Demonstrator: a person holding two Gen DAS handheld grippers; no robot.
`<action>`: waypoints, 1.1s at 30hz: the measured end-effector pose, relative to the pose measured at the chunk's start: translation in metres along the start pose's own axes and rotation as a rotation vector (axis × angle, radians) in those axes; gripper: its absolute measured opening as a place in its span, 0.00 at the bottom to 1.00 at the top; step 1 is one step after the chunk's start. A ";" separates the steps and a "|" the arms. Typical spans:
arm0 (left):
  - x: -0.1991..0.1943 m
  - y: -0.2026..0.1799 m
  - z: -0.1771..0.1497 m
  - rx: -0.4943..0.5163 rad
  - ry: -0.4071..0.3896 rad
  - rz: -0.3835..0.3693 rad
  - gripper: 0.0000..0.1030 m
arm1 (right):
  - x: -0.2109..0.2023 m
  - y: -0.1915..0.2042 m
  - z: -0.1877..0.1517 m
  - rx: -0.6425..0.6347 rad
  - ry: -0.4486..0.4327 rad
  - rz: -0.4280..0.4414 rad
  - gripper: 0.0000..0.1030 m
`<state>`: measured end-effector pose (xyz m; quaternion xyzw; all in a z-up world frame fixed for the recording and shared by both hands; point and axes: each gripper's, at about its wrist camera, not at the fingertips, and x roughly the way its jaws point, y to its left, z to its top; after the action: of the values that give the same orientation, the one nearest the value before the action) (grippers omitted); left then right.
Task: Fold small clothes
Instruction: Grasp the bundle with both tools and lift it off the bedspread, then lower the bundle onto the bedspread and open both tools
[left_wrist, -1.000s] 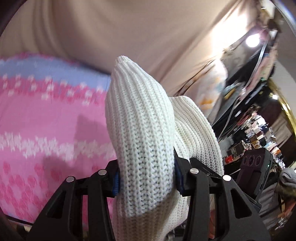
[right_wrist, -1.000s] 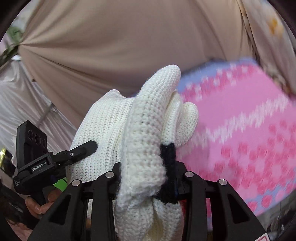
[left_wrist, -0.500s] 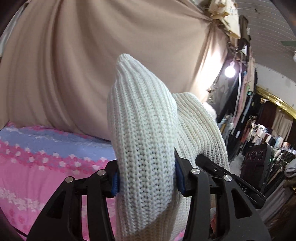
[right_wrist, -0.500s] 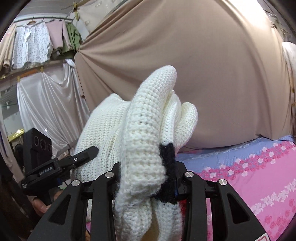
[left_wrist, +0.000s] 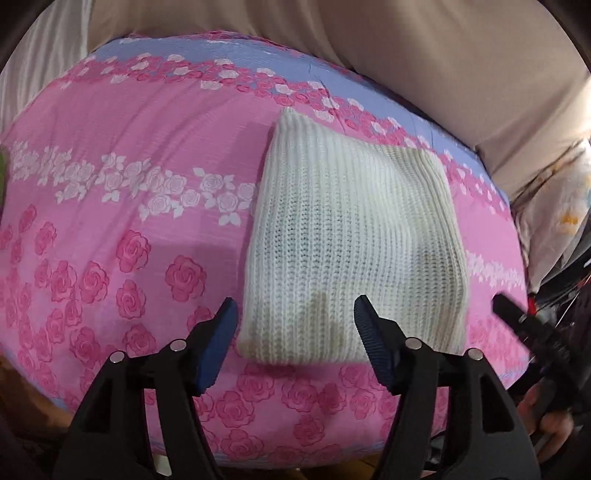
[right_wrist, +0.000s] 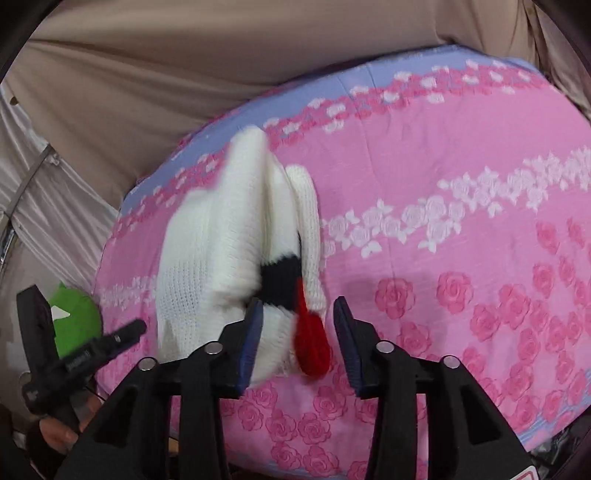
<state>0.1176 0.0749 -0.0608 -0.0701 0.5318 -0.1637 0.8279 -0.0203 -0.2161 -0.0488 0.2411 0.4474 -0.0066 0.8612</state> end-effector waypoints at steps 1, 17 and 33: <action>0.000 -0.007 0.001 0.010 0.001 0.011 0.61 | 0.003 0.004 0.005 0.007 0.009 0.026 0.54; 0.028 -0.010 0.005 0.057 0.056 0.150 0.63 | 0.051 0.044 0.009 -0.184 0.099 -0.061 0.12; 0.025 -0.015 -0.002 0.085 0.050 0.210 0.63 | 0.061 0.048 0.015 -0.224 0.090 -0.149 0.10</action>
<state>0.1219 0.0521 -0.0790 0.0253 0.5494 -0.1001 0.8291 0.0388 -0.1676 -0.0689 0.1097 0.5003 -0.0095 0.8588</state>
